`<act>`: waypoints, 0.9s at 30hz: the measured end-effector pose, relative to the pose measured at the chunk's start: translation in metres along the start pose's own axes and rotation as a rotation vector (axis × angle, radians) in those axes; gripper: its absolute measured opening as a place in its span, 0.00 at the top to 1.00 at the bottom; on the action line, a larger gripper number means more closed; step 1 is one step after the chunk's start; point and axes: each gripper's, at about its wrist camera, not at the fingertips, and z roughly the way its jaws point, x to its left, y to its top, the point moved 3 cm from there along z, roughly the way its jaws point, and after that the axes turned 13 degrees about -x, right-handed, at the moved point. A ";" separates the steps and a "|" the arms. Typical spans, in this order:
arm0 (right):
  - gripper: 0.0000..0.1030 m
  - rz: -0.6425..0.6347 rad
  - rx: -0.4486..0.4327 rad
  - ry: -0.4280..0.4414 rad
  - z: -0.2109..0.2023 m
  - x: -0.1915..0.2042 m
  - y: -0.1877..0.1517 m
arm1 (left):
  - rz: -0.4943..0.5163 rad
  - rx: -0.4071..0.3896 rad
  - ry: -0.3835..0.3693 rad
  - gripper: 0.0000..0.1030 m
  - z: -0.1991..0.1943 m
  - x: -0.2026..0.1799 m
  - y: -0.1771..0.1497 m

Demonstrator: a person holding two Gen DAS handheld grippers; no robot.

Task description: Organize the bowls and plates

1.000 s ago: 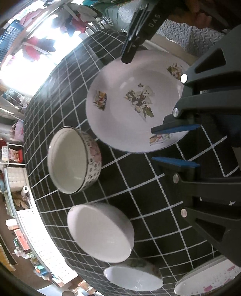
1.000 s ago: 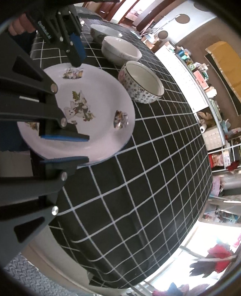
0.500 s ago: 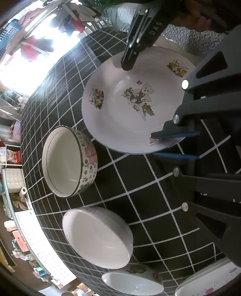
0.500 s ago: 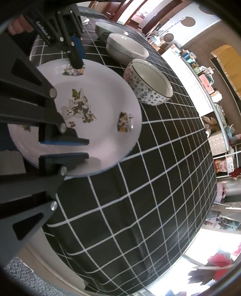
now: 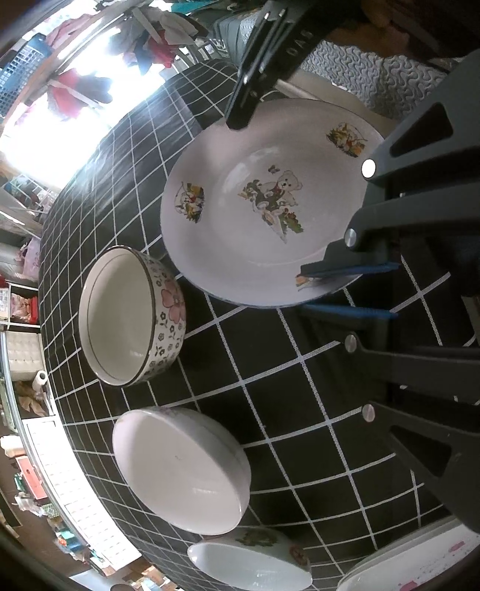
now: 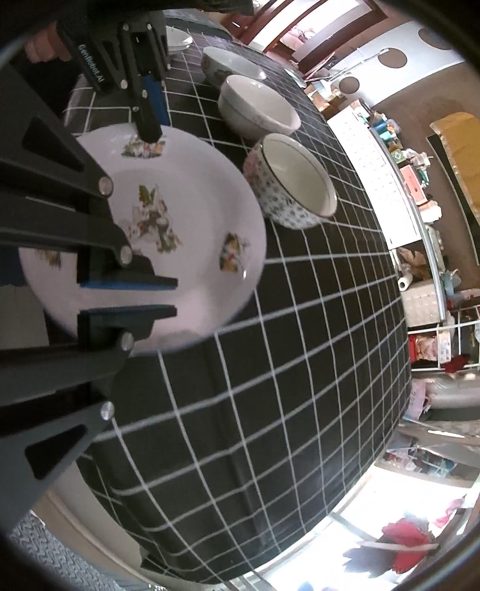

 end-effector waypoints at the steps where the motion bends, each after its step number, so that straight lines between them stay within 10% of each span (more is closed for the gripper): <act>1: 0.90 -0.004 0.000 -0.010 -0.001 -0.002 0.001 | 0.003 -0.001 0.004 0.88 0.000 -0.001 0.000; 27: 0.83 -0.018 0.033 -0.018 0.017 -0.007 0.002 | -0.027 -0.015 0.009 0.87 0.002 0.000 -0.003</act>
